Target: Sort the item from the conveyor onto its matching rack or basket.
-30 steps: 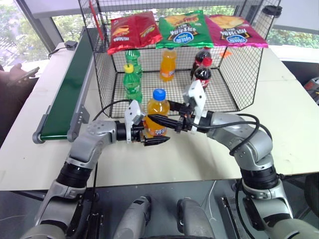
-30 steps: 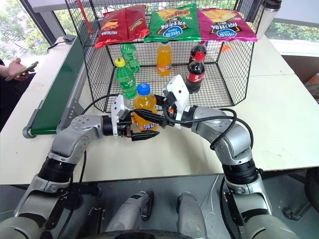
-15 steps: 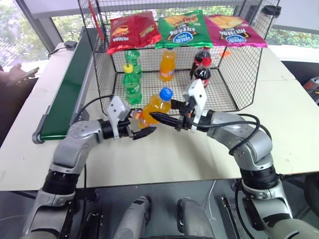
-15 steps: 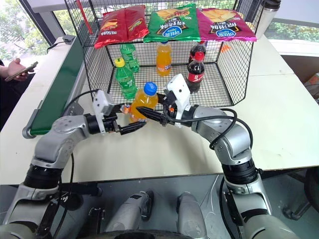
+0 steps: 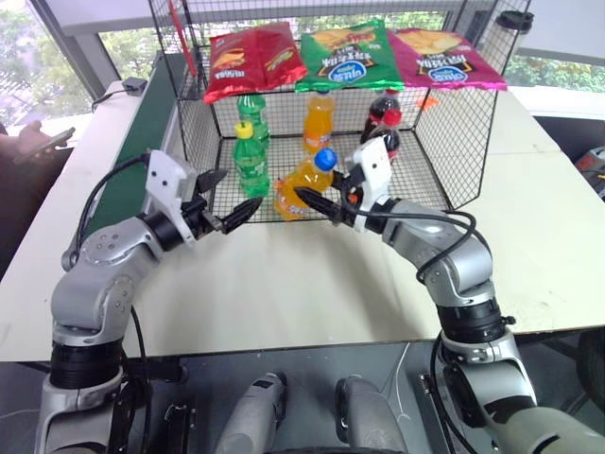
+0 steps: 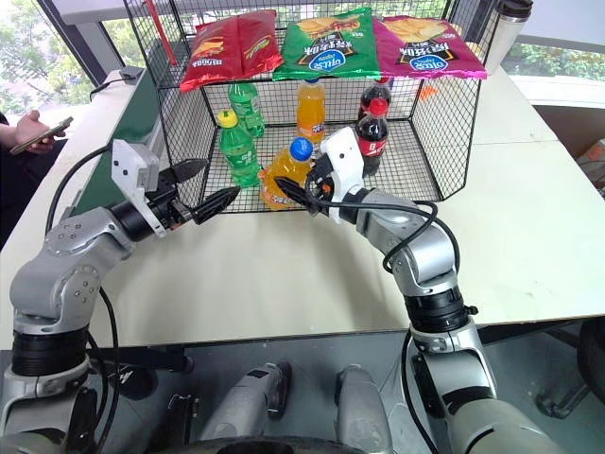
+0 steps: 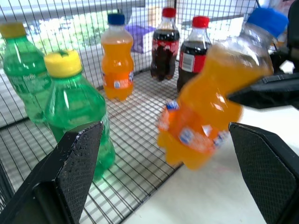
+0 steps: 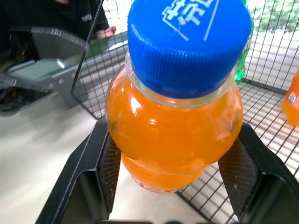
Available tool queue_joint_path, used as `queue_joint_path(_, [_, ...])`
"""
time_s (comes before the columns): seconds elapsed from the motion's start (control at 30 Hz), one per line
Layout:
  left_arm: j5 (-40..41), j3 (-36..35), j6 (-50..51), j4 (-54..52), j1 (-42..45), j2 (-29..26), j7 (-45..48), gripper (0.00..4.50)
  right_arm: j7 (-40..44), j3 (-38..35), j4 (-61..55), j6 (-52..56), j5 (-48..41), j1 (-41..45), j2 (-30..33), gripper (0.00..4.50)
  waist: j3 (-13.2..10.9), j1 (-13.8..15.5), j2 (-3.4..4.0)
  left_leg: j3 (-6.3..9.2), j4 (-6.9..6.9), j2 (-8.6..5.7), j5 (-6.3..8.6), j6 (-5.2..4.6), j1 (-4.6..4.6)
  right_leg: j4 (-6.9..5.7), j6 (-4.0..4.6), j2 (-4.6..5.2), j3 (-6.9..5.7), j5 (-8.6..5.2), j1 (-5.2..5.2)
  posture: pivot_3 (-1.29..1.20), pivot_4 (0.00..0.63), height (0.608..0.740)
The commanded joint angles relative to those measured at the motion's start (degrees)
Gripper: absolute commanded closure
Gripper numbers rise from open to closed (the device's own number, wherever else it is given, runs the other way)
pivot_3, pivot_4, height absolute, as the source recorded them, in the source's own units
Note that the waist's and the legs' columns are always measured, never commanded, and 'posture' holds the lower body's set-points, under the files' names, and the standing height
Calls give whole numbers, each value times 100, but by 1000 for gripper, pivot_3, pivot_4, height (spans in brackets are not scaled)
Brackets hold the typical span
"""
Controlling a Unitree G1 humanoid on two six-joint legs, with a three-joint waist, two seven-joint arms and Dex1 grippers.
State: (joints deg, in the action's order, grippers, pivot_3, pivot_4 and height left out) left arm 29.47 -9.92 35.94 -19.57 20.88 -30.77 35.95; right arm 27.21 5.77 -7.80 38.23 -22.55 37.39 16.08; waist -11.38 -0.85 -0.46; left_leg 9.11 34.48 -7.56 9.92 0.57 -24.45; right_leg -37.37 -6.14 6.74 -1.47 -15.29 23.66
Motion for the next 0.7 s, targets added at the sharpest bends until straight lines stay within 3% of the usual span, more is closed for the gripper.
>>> queue_joint_path(0.03, [130,-97,29,-322,17,-75,-64,21,-150,-209,29,-370,136,309,-106,2015,0,1,0,0,0,0,0,1,0,0,1,0,0,0,0,0,150,739])
queue_joint_path(0.7, [63,35,4,-493,-121,-222,-150,21,-79,129,1992,-1410,1384,1239,-176,2015,0,-16,0,-1,-3,1,-10,16,0,-7,6,-3,0,3,5,0,150,739])
